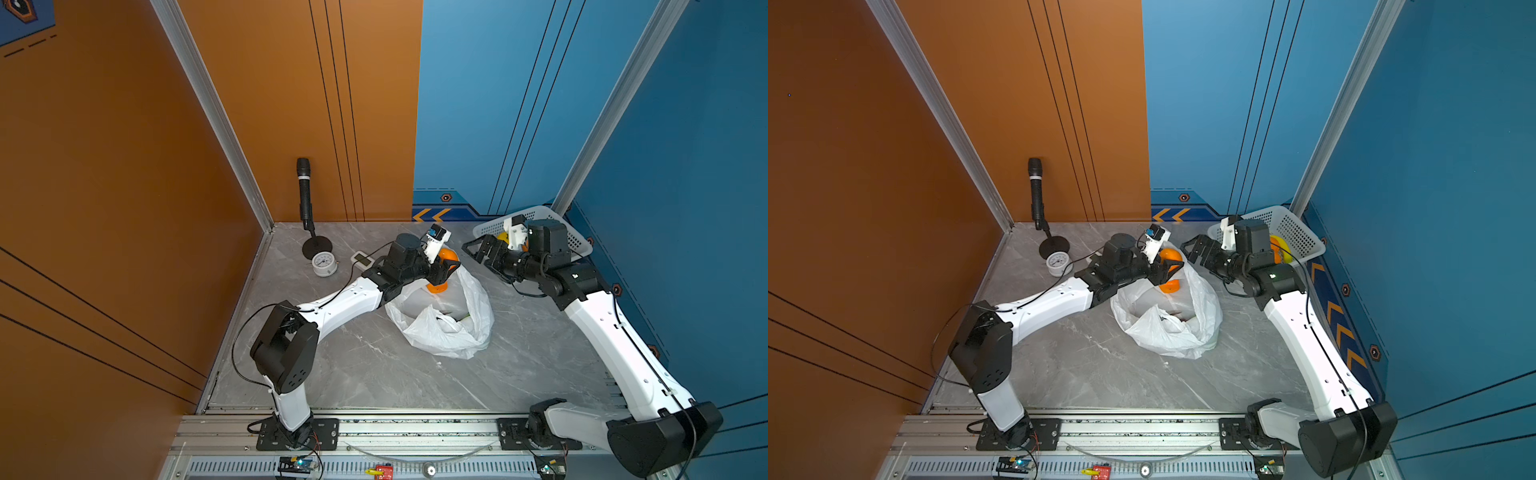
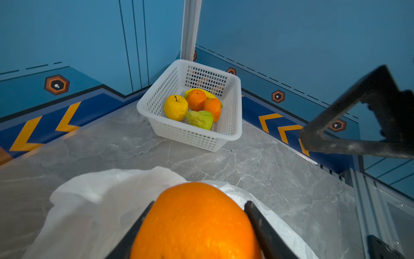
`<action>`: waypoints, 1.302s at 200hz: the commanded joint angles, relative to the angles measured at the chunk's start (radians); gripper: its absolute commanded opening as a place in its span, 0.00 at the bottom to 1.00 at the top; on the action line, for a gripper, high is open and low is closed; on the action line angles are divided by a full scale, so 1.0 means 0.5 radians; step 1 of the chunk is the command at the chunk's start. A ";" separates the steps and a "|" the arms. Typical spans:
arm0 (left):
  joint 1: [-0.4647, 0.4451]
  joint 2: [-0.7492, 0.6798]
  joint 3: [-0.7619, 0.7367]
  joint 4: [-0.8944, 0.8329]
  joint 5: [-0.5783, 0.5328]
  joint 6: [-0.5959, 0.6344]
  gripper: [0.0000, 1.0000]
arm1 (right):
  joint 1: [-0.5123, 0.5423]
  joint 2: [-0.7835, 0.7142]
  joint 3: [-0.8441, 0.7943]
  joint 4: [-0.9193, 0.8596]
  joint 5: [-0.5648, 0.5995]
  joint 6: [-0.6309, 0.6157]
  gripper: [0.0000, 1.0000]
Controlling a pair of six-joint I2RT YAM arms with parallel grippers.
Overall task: Untie the knot of the plastic bag and take out the fruit
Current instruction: 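Lift the orange out with the left gripper and hand it to the right gripper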
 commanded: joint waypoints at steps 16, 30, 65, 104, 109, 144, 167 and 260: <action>0.009 -0.095 0.118 0.128 0.267 0.250 0.57 | -0.005 0.164 0.160 -0.132 -0.299 -0.055 0.99; 0.007 -0.096 0.149 0.133 0.340 0.296 0.58 | -0.007 0.194 0.181 -0.173 -0.359 -0.078 0.98; -0.016 -0.112 0.179 0.132 0.434 0.392 0.60 | 0.006 0.203 0.163 -0.190 -0.398 -0.092 0.98; -0.052 -0.124 0.180 0.082 0.483 0.524 0.60 | 0.013 0.211 0.151 -0.159 -0.407 -0.079 0.91; -0.058 -0.124 0.187 0.062 0.495 0.548 0.61 | 0.014 0.212 0.146 -0.148 -0.406 -0.068 0.91; -0.090 -0.124 0.232 -0.045 0.522 0.692 0.62 | 0.014 0.217 0.141 -0.062 -0.392 -0.001 0.85; -0.105 -0.112 0.260 -0.103 0.484 0.749 0.63 | 0.016 0.224 0.150 -0.055 -0.395 0.004 0.71; -0.095 -0.131 0.308 -0.189 0.017 0.733 0.84 | -0.048 0.200 0.161 0.086 -0.329 0.071 0.47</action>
